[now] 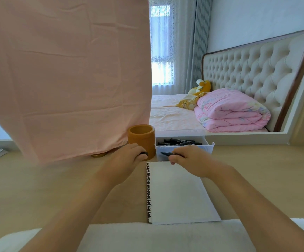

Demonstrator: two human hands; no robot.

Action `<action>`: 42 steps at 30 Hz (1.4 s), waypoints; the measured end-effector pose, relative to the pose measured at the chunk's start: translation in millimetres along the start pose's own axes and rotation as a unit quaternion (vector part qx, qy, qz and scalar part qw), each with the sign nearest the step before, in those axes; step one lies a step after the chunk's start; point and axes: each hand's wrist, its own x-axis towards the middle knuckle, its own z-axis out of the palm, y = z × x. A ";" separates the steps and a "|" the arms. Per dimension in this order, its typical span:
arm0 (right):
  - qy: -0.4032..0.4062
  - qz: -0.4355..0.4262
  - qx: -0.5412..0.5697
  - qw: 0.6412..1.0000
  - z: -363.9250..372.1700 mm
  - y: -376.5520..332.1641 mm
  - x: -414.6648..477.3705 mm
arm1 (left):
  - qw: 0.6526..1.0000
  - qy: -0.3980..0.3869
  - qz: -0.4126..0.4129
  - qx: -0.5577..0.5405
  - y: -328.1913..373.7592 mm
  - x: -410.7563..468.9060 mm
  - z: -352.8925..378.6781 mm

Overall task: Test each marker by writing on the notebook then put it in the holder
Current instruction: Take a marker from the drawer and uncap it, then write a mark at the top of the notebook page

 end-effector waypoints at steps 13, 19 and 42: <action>0.043 -0.033 0.161 0.985 17.8 -9.7 5.2 | 0.994 -0.005 -0.108 -0.019 -23.0 -9.9 41.8; 0.055 -0.061 0.293 0.953 18.9 -13.5 9.9 | 0.995 -0.027 -0.082 -0.058 -9.4 -3.7 45.9; 0.176 0.055 0.274 0.944 60.5 -16.8 34.3 | 0.988 -0.084 -0.115 -0.055 -13.2 -3.4 56.6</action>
